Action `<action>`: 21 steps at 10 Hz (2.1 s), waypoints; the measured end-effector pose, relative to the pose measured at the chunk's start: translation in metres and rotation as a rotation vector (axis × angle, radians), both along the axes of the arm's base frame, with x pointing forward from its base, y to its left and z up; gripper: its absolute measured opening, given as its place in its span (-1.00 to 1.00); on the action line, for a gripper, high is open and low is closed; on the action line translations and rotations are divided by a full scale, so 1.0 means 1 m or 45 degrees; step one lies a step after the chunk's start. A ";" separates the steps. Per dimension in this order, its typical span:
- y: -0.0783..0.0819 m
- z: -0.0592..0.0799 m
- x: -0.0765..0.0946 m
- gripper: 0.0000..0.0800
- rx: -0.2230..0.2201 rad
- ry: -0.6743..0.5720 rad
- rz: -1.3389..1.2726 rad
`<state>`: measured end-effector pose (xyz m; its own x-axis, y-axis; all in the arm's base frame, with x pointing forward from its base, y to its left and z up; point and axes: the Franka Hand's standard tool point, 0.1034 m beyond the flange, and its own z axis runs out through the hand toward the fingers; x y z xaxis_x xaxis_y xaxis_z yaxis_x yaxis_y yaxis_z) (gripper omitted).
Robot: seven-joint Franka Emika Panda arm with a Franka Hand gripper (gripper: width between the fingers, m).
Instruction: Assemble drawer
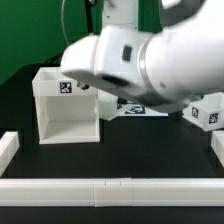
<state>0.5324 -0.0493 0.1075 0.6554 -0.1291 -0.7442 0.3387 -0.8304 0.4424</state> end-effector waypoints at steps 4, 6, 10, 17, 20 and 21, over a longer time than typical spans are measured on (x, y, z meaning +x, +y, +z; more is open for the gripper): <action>-0.018 0.049 -0.008 0.62 0.239 -0.362 0.121; -0.016 0.050 -0.014 0.62 0.306 -0.475 0.192; -0.006 0.048 -0.004 0.62 0.449 -0.751 0.287; -0.068 0.045 -0.053 0.62 0.811 -1.185 0.364; -0.073 0.044 -0.056 0.62 0.821 -1.176 0.352; -0.091 0.038 -0.067 0.62 0.864 -1.170 0.183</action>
Offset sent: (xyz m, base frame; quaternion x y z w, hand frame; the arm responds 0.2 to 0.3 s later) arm -0.0409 -0.0289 0.0412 -0.0013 0.2027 0.0062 0.9792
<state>0.4657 -0.1405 0.1454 0.9625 0.2355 0.1346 0.2311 -0.9718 0.0479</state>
